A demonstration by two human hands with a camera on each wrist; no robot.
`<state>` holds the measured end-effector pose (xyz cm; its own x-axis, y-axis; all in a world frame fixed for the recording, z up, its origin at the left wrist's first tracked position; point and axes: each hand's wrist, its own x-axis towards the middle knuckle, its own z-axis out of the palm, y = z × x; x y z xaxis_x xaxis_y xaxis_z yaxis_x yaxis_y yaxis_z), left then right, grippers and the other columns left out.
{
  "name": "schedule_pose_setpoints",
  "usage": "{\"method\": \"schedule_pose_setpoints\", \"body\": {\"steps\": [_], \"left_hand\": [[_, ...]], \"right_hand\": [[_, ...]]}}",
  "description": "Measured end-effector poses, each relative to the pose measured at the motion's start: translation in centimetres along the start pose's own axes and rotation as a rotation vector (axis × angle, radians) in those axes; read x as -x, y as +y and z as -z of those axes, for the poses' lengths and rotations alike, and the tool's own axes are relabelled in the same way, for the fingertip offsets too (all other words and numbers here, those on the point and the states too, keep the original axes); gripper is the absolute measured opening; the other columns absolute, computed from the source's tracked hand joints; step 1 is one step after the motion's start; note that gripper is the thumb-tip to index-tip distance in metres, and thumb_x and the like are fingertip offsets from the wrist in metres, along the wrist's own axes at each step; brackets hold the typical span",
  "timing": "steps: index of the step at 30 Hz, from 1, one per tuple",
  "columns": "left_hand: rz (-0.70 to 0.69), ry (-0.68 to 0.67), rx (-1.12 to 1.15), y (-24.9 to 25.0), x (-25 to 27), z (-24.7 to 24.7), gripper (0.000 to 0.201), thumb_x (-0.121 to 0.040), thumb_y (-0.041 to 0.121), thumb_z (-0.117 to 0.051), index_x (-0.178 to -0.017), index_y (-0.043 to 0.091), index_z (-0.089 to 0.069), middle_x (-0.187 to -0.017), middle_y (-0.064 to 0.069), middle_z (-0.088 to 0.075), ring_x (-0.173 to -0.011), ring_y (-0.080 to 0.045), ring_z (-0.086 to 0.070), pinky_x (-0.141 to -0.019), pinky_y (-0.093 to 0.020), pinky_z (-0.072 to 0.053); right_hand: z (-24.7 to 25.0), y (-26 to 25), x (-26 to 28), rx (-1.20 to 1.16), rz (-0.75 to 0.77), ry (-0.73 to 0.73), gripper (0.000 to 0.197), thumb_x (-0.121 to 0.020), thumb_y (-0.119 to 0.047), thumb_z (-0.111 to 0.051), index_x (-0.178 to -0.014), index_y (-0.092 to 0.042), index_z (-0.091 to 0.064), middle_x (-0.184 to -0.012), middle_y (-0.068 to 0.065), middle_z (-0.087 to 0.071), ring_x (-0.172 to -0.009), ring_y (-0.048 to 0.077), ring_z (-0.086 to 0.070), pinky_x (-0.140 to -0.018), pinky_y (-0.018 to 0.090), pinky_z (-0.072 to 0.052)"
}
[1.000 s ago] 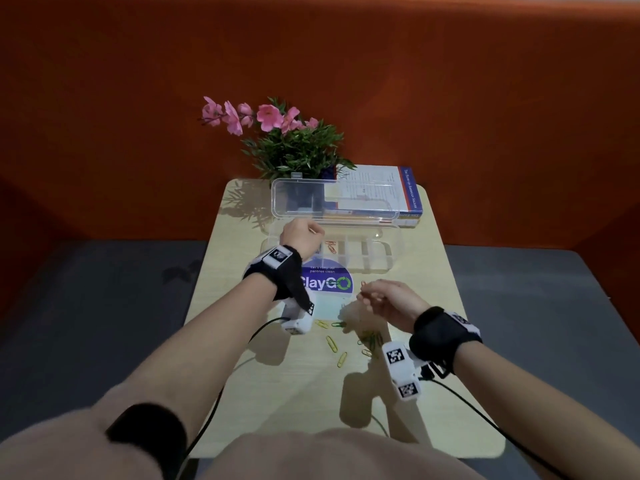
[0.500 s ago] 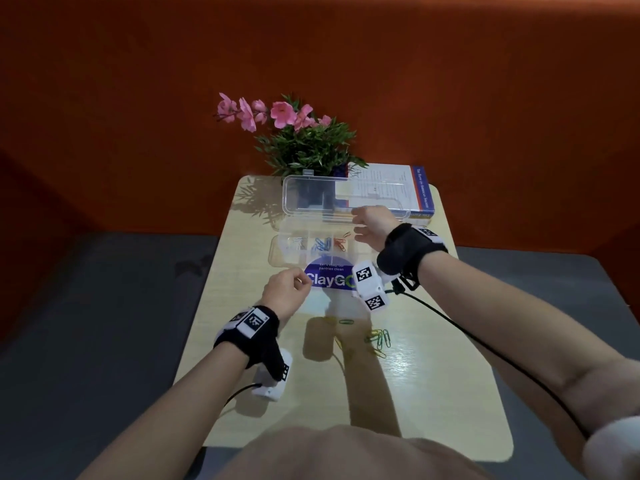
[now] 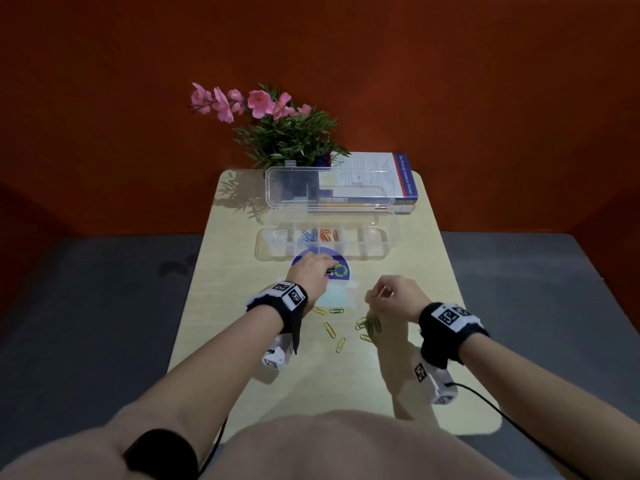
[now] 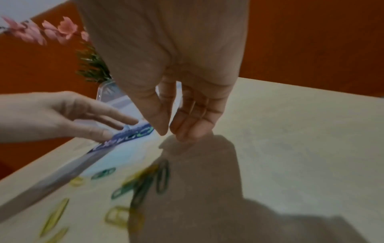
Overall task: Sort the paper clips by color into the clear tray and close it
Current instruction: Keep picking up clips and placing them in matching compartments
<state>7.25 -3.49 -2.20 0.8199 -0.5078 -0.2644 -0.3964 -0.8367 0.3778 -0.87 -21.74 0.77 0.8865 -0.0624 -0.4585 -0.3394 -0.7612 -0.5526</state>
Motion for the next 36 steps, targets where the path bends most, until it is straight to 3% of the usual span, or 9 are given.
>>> {"method": "schedule_pose_setpoints", "body": {"steps": [3,5,9,13,19,23,28,30,36], "left_hand": [[-0.075,-0.068,-0.158,0.2,-0.7,-0.2,0.044,-0.095,0.004,-0.046,-0.136,0.019,-0.053,-0.139,-0.005,-0.053,-0.124,-0.028,-0.047,-0.102,-0.043,-0.044],[-0.095,-0.056,-0.242,0.4,-0.8,-0.2,0.038,-0.094,0.007,-0.049,-0.13,0.017,-0.058,-0.13,-0.007,-0.057,-0.118,-0.029,-0.052,-0.096,-0.043,-0.048],[-0.067,-0.025,-0.304,0.2,-0.7,-0.1,0.021,-0.092,0.004,-0.051,-0.109,0.009,-0.063,-0.115,-0.01,-0.064,-0.106,-0.031,-0.06,-0.086,-0.04,-0.052],[-0.022,-0.009,-0.258,0.0,-0.6,-0.2,0.019,-0.092,0.002,-0.05,-0.106,0.007,-0.061,-0.115,-0.012,-0.063,-0.107,-0.032,-0.06,-0.087,-0.039,-0.051],[-0.018,-0.003,-0.182,0.0,-0.1,-0.3,0.026,-0.092,0.0,-0.048,-0.115,0.008,-0.056,-0.121,-0.014,-0.058,-0.111,-0.031,-0.056,-0.092,-0.039,-0.049],[0.029,0.028,-0.014,-0.3,0.4,0.3,0.024,-0.094,0.006,-0.045,-0.113,0.011,-0.059,-0.124,-0.01,-0.057,-0.113,-0.029,-0.056,-0.093,-0.039,-0.048],[0.012,-0.04,0.196,0.5,1.9,0.4,0.023,-0.093,0.007,-0.046,-0.109,0.012,-0.062,-0.118,-0.009,-0.057,-0.112,-0.023,-0.054,-0.092,-0.033,-0.044],[-0.016,-0.108,0.202,1.0,2.5,0.0,0.023,-0.092,0.007,-0.047,-0.108,0.012,-0.063,-0.114,-0.008,-0.062,-0.107,-0.021,-0.059,-0.088,-0.032,-0.048],[-0.01,-0.14,0.113,2.0,3.1,-1.6,0.023,-0.092,0.01,-0.05,-0.11,0.016,-0.063,-0.118,-0.005,-0.064,-0.11,-0.023,-0.059,-0.092,-0.036,-0.05]], "right_hand": [[-1.4,1.2,0.7,0.066,0.072,-0.053,0.017,-0.078,-0.01,-0.063,-0.086,-0.021,-0.072,-0.087,0.004,-0.059,-0.078,0.018,-0.059,-0.076,0.027,-0.05],[-1.9,1.6,1.0,0.128,0.097,-0.089,0.025,-0.076,-0.009,-0.063,-0.096,-0.021,-0.072,-0.089,0.001,-0.047,-0.079,0.017,-0.055,-0.076,0.024,-0.046],[-2.2,1.9,1.5,0.179,0.035,0.001,0.016,-0.074,-0.019,-0.06,-0.072,-0.03,-0.049,-0.089,0.001,-0.047,-0.083,0.024,-0.055,-0.072,0.025,-0.039],[-3.2,2.0,1.6,0.146,-0.09,0.045,0.017,-0.069,-0.028,-0.065,-0.08,-0.018,-0.056,-0.087,-0.001,-0.05,-0.082,0.02,-0.05,-0.072,0.026,-0.039],[-4.1,1.2,0.7,0.087,-0.105,0.024,0.006,-0.075,-0.013,-0.059,-0.078,-0.018,-0.058,-0.105,0.011,-0.065,-0.097,0.029,-0.061,-0.072,0.024,-0.039],[-4.2,1.1,0.5,0.05,-0.135,0.035,0.011,-0.072,-0.02,-0.063,-0.077,-0.016,-0.054,-0.102,0.009,-0.066,-0.088,0.025,-0.059,-0.067,0.026,-0.04],[-4.4,1.0,0.5,0.137,-0.07,-0.007,0.005,-0.075,-0.016,-0.064,-0.075,-0.015,-0.059,-0.107,0.014,-0.067,-0.098,0.03,-0.061,-0.071,0.024,-0.04],[-4.5,1.0,0.3,0.161,-0.049,-0.019,0.018,-0.077,-0.016,-0.062,-0.064,-0.021,-0.051,-0.108,0.015,-0.066,-0.101,0.03,-0.061,-0.074,0.024,-0.041],[-4.2,1.0,0.8,0.242,-0.005,0.001,0.025,-0.084,-0.02,-0.053,-0.063,-0.02,-0.038,-0.1,0.016,-0.058,-0.099,0.035,-0.058,-0.08,0.03,-0.042]]}}
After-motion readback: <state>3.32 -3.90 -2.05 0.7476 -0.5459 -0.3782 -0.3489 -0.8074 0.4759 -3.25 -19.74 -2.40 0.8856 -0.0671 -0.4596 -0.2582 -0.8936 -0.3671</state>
